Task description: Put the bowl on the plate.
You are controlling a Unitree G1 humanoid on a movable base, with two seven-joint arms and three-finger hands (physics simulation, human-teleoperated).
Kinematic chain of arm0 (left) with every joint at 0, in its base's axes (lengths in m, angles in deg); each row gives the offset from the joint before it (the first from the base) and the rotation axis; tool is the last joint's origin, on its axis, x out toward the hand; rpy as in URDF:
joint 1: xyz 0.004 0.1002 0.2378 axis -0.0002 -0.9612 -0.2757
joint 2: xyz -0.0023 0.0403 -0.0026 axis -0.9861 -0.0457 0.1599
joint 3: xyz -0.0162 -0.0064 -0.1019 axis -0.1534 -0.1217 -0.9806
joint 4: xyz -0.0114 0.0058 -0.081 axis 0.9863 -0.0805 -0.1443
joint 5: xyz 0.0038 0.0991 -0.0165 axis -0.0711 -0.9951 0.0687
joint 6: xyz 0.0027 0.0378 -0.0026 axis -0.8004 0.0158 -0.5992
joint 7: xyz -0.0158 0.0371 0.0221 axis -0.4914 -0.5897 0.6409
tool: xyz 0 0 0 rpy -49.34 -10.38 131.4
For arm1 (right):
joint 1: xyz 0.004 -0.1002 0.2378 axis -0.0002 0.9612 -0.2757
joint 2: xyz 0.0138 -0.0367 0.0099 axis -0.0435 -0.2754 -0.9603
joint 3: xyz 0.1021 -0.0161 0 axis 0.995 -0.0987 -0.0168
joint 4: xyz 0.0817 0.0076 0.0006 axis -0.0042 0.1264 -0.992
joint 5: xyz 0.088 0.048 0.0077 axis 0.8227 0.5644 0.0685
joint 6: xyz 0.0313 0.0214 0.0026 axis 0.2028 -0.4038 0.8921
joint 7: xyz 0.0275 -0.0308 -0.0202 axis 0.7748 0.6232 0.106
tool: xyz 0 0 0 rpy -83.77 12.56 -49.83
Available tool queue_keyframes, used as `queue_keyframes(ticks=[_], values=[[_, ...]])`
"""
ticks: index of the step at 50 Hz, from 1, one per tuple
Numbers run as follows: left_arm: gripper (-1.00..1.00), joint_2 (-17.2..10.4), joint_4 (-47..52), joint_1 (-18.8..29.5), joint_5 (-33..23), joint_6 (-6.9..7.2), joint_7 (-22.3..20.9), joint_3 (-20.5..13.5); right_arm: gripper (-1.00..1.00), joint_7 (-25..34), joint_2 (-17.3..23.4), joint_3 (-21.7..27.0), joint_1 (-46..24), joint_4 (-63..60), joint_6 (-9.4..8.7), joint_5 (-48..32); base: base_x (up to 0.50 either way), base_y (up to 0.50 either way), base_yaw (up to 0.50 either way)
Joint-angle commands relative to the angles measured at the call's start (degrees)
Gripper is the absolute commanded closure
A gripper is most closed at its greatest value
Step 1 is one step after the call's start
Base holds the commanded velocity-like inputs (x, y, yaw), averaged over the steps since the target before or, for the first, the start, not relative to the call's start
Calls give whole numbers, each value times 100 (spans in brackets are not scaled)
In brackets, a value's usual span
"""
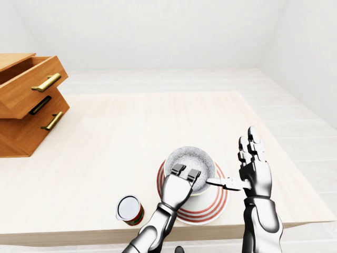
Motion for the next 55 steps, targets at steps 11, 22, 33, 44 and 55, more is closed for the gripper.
queue_keyframes(ticks=[11, 22, 33, 44, 55], values=[[-42, -22, -18, -393, 119, 0, 0, 130, -100, -43, 7, -50, -30, -20, -67, -14, 0, 0, 0], [-50, -174, 481, -732, 55, 0, 0, 434, -100, -41, 9, -53, -29, 6, -46, -14, 0, 0, 0], [-47, -397, 1316, -1045, 67, 0, -125, 819, -100, -87, 11, -81, -28, -82, -114, -29, 0, 0, 0], [-47, -496, 1721, -1050, 143, 0, -347, 966, -100, -77, -24, -86, 25, -284, -185, -47, 0, 0, 0], [-46, -573, 2128, -1103, 132, 0, -550, 1103, -100, -64, -49, -53, 51, -465, -185, -65, 0, 0, 0]])
